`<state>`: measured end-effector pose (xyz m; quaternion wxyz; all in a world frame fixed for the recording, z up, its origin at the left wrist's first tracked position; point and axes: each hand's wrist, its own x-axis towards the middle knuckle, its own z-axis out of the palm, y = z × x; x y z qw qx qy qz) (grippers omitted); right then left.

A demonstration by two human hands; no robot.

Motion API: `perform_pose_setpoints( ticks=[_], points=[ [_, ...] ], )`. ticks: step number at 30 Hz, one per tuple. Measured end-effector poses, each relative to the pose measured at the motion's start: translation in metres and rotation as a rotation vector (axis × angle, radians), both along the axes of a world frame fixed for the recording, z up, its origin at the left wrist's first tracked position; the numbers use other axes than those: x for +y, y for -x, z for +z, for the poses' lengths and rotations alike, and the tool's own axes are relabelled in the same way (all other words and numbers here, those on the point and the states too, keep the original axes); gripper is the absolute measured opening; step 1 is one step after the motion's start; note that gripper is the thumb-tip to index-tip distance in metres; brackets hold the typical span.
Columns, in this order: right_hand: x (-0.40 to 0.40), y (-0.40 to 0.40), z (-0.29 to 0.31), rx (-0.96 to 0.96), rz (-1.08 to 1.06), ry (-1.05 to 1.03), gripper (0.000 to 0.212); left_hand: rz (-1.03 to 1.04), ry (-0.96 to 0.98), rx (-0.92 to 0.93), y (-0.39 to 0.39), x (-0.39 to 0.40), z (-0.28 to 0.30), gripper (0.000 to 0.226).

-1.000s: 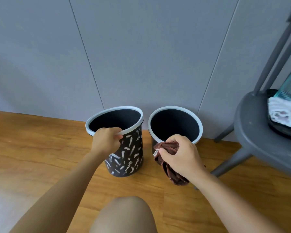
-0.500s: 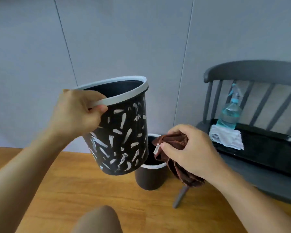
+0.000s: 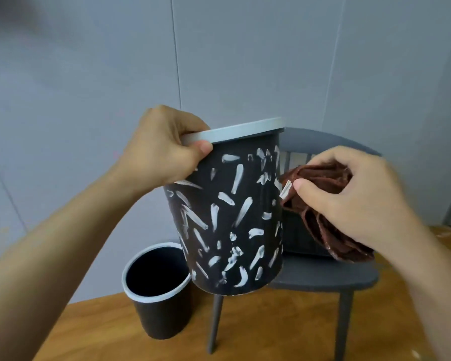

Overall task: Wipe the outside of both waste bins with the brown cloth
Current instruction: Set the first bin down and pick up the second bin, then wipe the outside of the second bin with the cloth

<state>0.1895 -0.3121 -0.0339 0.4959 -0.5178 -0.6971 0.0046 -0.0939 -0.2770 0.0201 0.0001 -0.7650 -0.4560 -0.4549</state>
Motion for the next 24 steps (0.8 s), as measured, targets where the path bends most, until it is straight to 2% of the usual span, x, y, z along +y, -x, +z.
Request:
perform_pose_setpoints(
  ticks=[6, 12, 17, 24],
  points=[
    [-0.007, -0.043, 0.005, 0.009, -0.11, -0.009, 0.024, -0.103, 0.11, -0.046, -0.055, 0.039, -0.013, 0.016],
    [0.009, -0.056, 0.004, -0.073, -0.111, 0.058, 0.02, -0.147, 0.179, -0.04, -0.077, 0.064, -0.025, 0.019],
    [0.034, -0.049, 0.002, -0.172, -0.128, 0.067, 0.02, -0.162, 0.177, -0.028, -0.083, 0.071, -0.023, 0.016],
    [0.046, -0.045, -0.018, -0.168, -0.115, -0.027, 0.02, -0.226, 0.128, 0.047, -0.084, 0.066, -0.028, 0.021]
  ],
)
